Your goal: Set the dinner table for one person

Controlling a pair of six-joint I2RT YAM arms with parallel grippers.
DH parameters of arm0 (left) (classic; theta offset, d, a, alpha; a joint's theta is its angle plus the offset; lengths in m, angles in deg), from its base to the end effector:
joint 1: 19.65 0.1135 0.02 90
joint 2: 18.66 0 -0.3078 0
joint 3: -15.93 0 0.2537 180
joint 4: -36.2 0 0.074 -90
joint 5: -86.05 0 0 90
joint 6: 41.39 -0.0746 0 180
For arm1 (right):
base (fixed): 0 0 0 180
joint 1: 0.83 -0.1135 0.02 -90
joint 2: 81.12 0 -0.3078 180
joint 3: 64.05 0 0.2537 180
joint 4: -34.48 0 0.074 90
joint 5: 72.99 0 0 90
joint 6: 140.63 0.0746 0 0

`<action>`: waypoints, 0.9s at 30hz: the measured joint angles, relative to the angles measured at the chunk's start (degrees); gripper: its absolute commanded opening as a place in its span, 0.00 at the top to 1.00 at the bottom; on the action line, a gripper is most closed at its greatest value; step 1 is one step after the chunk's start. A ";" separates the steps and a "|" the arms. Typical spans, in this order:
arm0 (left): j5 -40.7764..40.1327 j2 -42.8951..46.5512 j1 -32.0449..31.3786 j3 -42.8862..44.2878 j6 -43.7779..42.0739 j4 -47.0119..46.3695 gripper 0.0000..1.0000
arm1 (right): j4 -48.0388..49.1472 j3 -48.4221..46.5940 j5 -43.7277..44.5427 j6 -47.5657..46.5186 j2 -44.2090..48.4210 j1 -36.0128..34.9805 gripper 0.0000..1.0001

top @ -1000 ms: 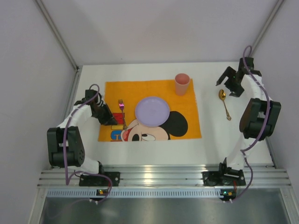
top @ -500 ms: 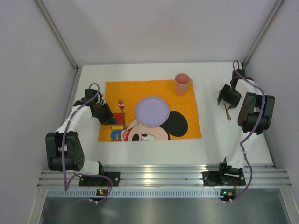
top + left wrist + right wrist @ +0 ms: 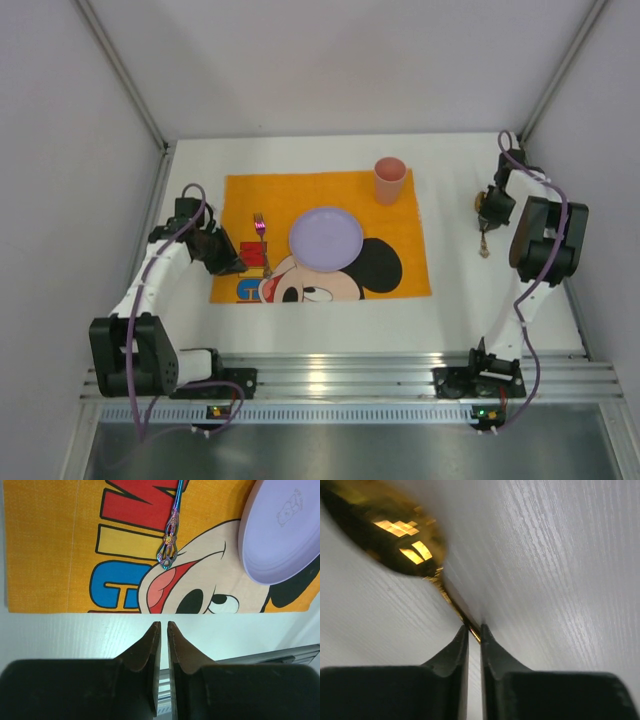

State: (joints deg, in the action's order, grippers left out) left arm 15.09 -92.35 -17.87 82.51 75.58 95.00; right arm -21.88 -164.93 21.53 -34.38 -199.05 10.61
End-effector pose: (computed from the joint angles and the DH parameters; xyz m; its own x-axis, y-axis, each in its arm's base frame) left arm 0.2449 -0.0167 0.2456 -0.8603 -0.4557 -0.2287 -0.3214 0.8329 -0.4505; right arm 0.4390 -0.0948 0.1689 -0.8403 0.4547 -0.2952 0.4739 0.8806 0.0074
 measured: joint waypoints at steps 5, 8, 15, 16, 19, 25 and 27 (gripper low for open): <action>-0.33 1.49 0.00 -1.97 0.61 0.33 0.84 | 0.15 -0.37 -0.15 -0.04 -0.22 -0.09 1.00; -0.48 1.77 0.00 -2.69 1.03 0.39 0.84 | 0.13 -0.37 0.02 -0.07 -0.15 -0.35 1.00; -0.48 1.84 0.00 -2.75 1.46 0.35 0.84 | -2.78 1.51 -0.07 2.01 6.91 -6.64 1.00; -0.48 1.81 0.00 -2.73 1.46 0.35 0.84 | -3.39 1.90 -0.02 2.69 9.68 -8.92 1.00; -0.48 1.75 -0.02 -2.14 1.46 0.37 0.84 | -4.00 2.97 -0.37 4.70 18.80 -16.26 1.00; -0.48 0.79 -0.33 0.35 1.44 0.37 0.85 | -4.13 10.54 -3.37 10.47 34.86 -28.26 1.00; -0.46 0.68 -0.46 0.72 1.42 0.31 0.85 | -4.20 14.12 -4.20 12.57 37.46 -31.04 1.00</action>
State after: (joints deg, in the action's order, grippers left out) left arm 14.63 -91.67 -18.33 83.23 77.00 95.31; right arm -26.07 -150.81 17.33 -21.82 -161.59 -20.43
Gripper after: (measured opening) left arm 0.156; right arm 0.022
